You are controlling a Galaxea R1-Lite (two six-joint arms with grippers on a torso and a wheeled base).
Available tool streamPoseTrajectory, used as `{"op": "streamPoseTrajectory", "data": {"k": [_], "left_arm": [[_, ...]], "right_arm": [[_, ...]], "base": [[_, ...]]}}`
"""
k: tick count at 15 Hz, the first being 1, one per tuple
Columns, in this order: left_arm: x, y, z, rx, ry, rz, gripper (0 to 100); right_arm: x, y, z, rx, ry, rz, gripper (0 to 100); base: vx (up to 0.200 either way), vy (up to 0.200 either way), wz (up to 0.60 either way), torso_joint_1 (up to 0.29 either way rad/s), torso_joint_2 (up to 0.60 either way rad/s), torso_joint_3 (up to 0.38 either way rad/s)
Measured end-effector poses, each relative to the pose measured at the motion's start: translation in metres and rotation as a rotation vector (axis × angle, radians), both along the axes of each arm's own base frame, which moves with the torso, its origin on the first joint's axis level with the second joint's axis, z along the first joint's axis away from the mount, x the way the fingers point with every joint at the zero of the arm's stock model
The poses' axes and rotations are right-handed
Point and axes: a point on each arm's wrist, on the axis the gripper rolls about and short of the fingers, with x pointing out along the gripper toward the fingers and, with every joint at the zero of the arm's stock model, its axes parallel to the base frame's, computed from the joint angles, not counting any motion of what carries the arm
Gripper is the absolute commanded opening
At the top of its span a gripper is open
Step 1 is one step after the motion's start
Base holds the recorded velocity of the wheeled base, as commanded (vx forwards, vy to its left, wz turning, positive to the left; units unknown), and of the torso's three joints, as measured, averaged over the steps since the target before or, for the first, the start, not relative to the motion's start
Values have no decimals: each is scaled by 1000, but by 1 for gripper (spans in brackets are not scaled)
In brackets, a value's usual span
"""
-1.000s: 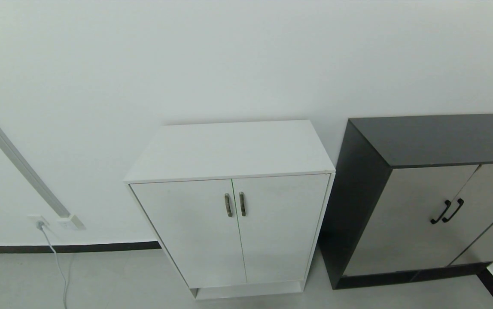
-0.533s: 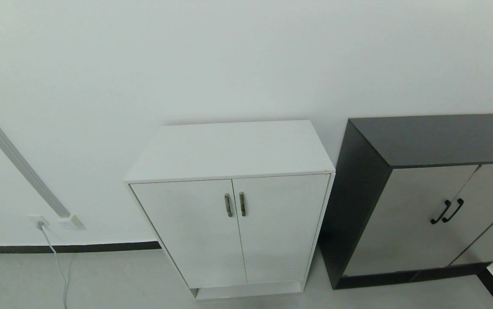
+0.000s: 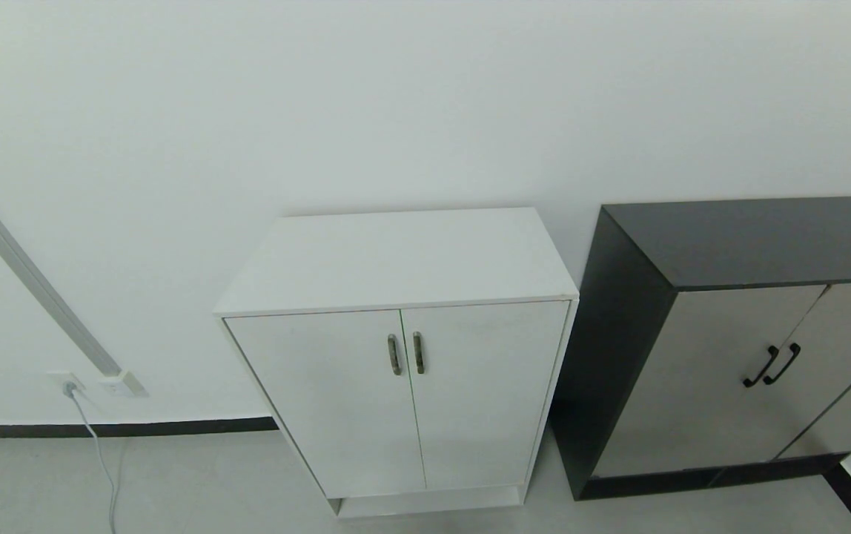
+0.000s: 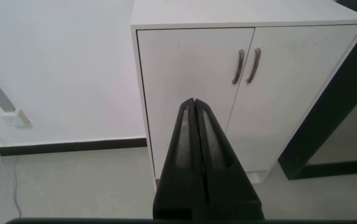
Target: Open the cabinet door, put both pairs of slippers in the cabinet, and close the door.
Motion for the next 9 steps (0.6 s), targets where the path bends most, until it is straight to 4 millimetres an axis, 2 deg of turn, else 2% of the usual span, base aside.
{"op": "streamPoseTrajectory", "data": {"k": [3,4,6,9], "left_arm": [[0,0,0,0,0,0,0],[0,0,0,0,0,0,0],[0,0,0,0,0,-1,0],[0,0,0,0,0,-8,0]], "right_arm": [[-2,-1,1,-2,-27,-135,0],[-4,0,0,11,-50,-133,0],[-10,2,-1,59,-92,-6,0],[-10,3,-1,69,-96,48,0]], "base": [[0,0,0,0,0,0],[0,0,0,0,0,0],[0,0,0,0,0,0],[0,0,0,0,0,0]]}}
